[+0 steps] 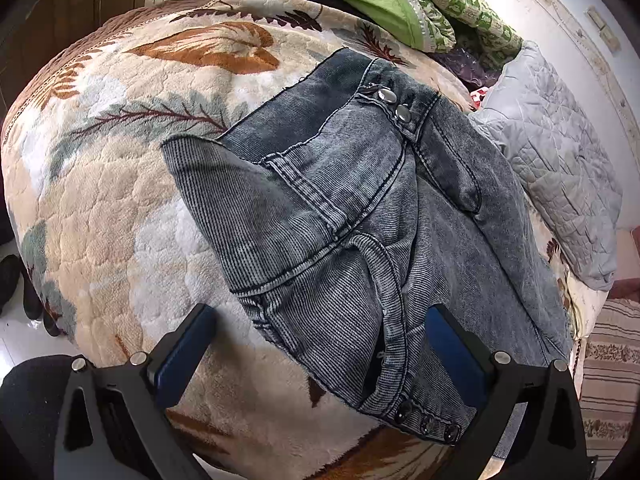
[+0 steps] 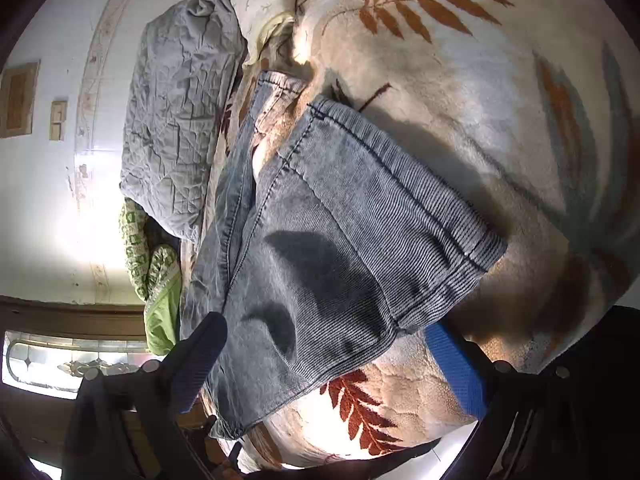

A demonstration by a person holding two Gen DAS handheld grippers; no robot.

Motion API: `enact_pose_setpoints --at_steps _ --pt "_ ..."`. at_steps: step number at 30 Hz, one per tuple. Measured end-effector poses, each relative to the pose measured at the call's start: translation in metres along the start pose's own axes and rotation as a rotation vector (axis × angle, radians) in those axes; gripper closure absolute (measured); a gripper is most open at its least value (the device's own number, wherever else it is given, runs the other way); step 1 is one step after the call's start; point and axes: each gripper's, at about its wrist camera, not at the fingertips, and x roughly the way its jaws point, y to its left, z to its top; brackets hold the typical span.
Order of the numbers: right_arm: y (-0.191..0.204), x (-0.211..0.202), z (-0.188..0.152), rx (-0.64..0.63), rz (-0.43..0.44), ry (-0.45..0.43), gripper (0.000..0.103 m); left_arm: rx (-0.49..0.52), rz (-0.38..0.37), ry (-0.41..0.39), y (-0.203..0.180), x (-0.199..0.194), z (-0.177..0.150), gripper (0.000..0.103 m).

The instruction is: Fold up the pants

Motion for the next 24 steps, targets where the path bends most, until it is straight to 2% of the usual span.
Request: enact_pose_setpoints --at_steps 2,5,7,8,9,10,11,12,13,15,17,19,24 --pt "0.0 -0.005 0.008 0.018 -0.001 -0.052 0.003 0.012 0.015 0.001 -0.003 0.002 0.0 0.0" --pt "-0.002 -0.011 0.015 0.027 -0.033 -0.09 0.011 0.045 0.017 -0.01 -0.005 0.005 -0.003 0.0" --pt "0.002 -0.011 0.019 -0.016 -0.082 -0.111 0.025 0.069 0.028 -0.004 -0.008 0.007 -0.004 0.0" --pt "0.003 -0.011 0.02 -0.038 -0.108 -0.118 0.039 0.076 0.024 0.018 -0.009 0.007 -0.002 0.0" --pt "0.004 -0.012 0.021 -0.061 -0.131 -0.12 0.06 0.06 0.006 0.027 -0.006 0.005 0.001 0.0" --pt "0.005 -0.01 0.023 -0.081 -0.148 -0.115 0.069 0.028 -0.002 0.025 -0.003 0.0 0.002 0.006" --pt "0.003 -0.009 0.024 -0.096 -0.162 -0.106 0.073 0.005 0.016 0.011 0.001 -0.004 0.004 0.039" --pt "0.003 -0.009 0.024 -0.115 -0.171 -0.104 0.078 -0.006 0.011 0.007 0.004 -0.008 0.008 0.09" --pt "0.005 -0.009 0.025 -0.14 -0.187 -0.105 0.079 -0.024 -0.022 0.03 0.007 -0.008 0.012 0.093" --pt "0.009 -0.011 0.023 -0.193 -0.21 -0.113 0.08 -0.021 -0.037 0.055 0.009 -0.005 0.017 0.095" --pt "0.018 -0.012 0.024 -0.234 -0.221 -0.126 0.08 -0.023 -0.044 0.048 0.01 -0.008 0.018 0.096" --pt "0.026 -0.016 0.024 -0.275 -0.231 -0.146 0.081 0.002 -0.038 -0.004 0.005 -0.019 0.017 0.096" --pt "0.046 -0.035 0.025 -0.367 -0.251 -0.199 0.085 0.047 -0.036 -0.192 -0.006 -0.071 0.006 0.097"
